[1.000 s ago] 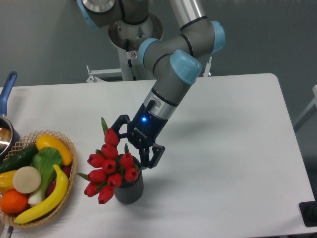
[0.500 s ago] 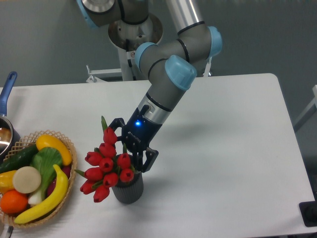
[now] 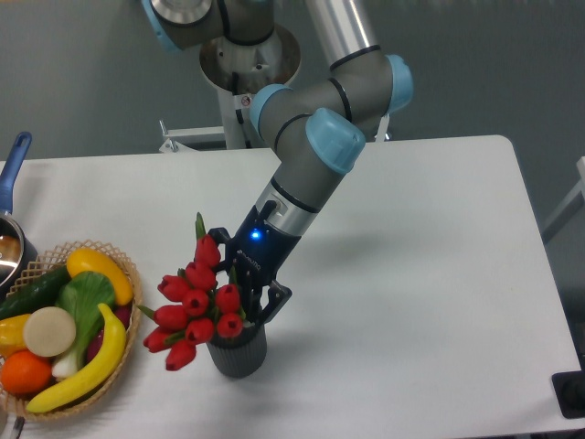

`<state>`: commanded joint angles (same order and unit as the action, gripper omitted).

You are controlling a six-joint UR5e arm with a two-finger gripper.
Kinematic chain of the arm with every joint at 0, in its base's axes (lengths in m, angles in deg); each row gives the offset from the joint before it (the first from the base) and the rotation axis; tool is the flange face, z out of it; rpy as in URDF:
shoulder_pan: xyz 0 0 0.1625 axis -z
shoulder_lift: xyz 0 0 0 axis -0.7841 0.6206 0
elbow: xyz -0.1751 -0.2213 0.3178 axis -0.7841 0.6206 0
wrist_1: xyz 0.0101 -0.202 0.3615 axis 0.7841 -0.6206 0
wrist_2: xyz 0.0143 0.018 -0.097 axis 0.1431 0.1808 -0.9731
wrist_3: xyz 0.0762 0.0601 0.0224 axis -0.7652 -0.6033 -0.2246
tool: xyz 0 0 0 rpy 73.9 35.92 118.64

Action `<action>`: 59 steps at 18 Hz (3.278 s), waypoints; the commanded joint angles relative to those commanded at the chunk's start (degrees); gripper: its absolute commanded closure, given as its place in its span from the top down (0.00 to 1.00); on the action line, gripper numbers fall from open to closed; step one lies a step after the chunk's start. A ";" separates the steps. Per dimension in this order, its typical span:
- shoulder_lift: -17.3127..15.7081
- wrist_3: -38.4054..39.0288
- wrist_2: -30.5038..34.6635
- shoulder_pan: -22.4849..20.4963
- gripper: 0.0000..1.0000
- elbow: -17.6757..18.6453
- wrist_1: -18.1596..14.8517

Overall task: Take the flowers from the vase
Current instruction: 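Close the gripper on the tulip stems, then lift the gripped tulips up and out of the grey vase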

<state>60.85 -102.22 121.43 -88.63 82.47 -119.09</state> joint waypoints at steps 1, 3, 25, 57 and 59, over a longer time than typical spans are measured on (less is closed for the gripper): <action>0.00 0.00 0.00 0.00 0.55 -0.09 0.00; 0.00 0.09 0.00 0.00 0.46 -0.26 0.00; -5.62 6.93 -4.48 -1.49 0.44 -0.26 -0.18; -8.35 26.98 -13.09 -10.80 0.44 -14.24 -0.26; -8.09 26.72 -15.37 -12.73 0.44 -14.59 -0.26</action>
<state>52.77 -75.50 106.06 -101.37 67.88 -119.36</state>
